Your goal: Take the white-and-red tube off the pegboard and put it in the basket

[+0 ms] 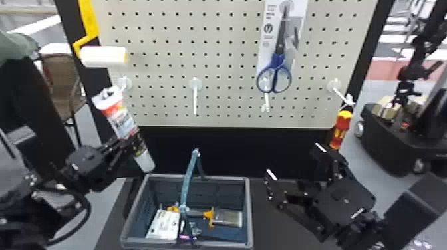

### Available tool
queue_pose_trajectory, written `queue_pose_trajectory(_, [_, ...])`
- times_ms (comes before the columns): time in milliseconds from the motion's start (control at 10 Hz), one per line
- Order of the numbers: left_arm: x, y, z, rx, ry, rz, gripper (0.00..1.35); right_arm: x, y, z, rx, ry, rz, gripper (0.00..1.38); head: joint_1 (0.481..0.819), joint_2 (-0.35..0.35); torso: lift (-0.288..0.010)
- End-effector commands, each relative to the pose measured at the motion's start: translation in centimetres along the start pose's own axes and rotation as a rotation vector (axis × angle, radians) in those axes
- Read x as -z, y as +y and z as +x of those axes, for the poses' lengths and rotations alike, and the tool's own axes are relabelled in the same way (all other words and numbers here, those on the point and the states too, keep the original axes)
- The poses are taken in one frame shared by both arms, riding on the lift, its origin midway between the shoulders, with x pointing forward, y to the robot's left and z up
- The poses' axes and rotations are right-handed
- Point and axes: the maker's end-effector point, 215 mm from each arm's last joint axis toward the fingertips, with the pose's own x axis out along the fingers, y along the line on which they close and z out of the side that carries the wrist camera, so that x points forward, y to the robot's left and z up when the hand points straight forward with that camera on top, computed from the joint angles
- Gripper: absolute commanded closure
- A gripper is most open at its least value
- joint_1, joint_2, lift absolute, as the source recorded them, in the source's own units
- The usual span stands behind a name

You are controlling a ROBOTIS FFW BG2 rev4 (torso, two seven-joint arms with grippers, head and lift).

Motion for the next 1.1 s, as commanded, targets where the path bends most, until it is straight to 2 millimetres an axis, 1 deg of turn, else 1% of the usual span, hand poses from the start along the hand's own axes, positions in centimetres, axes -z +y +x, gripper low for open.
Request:
queue_pose_trajectory(0, [3.2,0.4,-0.8,-0.018,0.034,-0.06,1.1,0.0,0.0,0.1,-0.002,-0.001,0.001,0.19,0.549,0.0,-0.1])
queue_pose_trajectory(200, [8.1,0.0,-1.2,-0.013,0.074,-0.181,1.1,0.1,0.1,0.2,-0.007,-0.002,0.002,0.19,0.549,0.0,-0.1])
queue_pose_trajectory(400, [11.0,-0.7,-1.0,0.0,0.117,-0.2,1.1,0.2,0.2,0.3,-0.013,0.0,0.001,0.19,0.549,0.0,-0.1])
queue_pose_trajectory(500, [12.1,-1.0,-0.7,0.008,0.14,-0.201,1.1,0.6,0.2,0.3,-0.014,0.006,0.006,0.19,0.549,0.0,-0.1])
queue_pose_trajectory(600, [13.2,-1.3,-0.4,0.019,0.154,-0.217,1.1,0.6,0.2,0.3,-0.017,0.005,0.007,0.19,0.549,0.0,-0.1])
queue_pose_trajectory(800, [14.5,-2.4,0.6,0.053,0.198,-0.228,1.1,0.5,0.2,0.4,-0.017,0.003,0.007,0.19,0.549,0.0,-0.1])
queue_pose_trajectory(900, [14.8,-3.1,1.3,0.075,0.222,-0.215,1.03,0.6,0.2,0.4,-0.017,0.005,0.008,0.19,0.549,0.0,-0.1])
queue_pose_trajectory(1000, [14.6,-3.3,1.6,0.081,0.223,-0.207,0.7,0.7,0.3,0.4,-0.019,0.005,0.01,0.19,0.549,0.0,-0.1])
